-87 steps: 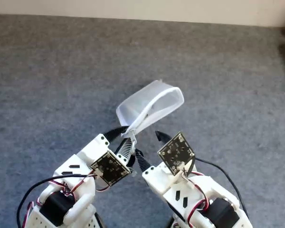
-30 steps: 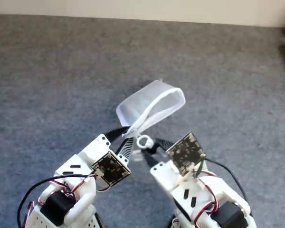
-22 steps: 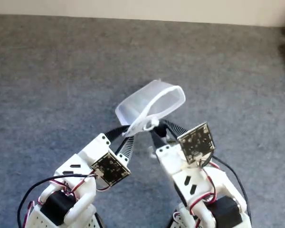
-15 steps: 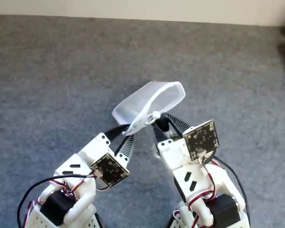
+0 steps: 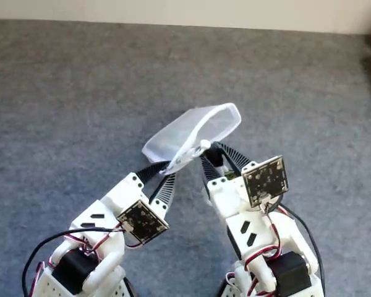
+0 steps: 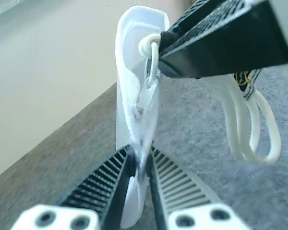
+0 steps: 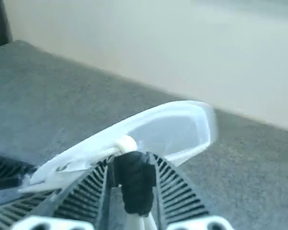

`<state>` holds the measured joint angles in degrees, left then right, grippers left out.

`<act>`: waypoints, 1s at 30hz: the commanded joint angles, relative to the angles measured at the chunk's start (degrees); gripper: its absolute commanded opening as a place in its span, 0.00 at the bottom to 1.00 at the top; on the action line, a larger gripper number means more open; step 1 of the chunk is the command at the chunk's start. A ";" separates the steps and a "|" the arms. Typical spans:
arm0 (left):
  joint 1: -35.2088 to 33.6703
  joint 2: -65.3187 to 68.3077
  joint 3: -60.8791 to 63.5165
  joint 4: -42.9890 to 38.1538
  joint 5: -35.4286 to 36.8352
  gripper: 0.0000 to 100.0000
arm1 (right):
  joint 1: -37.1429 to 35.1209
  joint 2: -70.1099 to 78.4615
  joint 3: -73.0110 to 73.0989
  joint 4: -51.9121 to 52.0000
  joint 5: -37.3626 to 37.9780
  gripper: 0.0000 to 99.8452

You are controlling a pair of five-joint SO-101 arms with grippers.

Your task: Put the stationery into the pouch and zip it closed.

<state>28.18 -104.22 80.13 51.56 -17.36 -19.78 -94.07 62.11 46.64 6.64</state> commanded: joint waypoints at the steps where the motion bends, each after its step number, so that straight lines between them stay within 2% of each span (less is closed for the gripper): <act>1: -1.98 0.22 0.13 0.26 -0.79 0.00 | 7.52 -0.31 -0.04 -6.81 -1.05 0.00; 13: -1.98 0.22 0.13 0.26 -0.88 0.00 | 14.02 -0.31 5.49 -16.48 -1.05 0.00; 19: -1.98 0.22 -0.04 0.26 -0.79 0.00 | 13.85 -0.57 7.25 -17.71 -1.05 0.00; 26: -1.36 0.22 -2.33 0.09 -0.44 0.01 | 4.62 -0.92 6.55 -8.84 -0.44 0.00; 30: 0.66 0.22 -6.20 0.18 2.90 0.14 | 0.75 -0.92 5.41 -6.73 2.46 0.00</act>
<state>26.68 -103.43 78.90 52.18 -17.27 -15.30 -94.95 69.58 37.58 6.46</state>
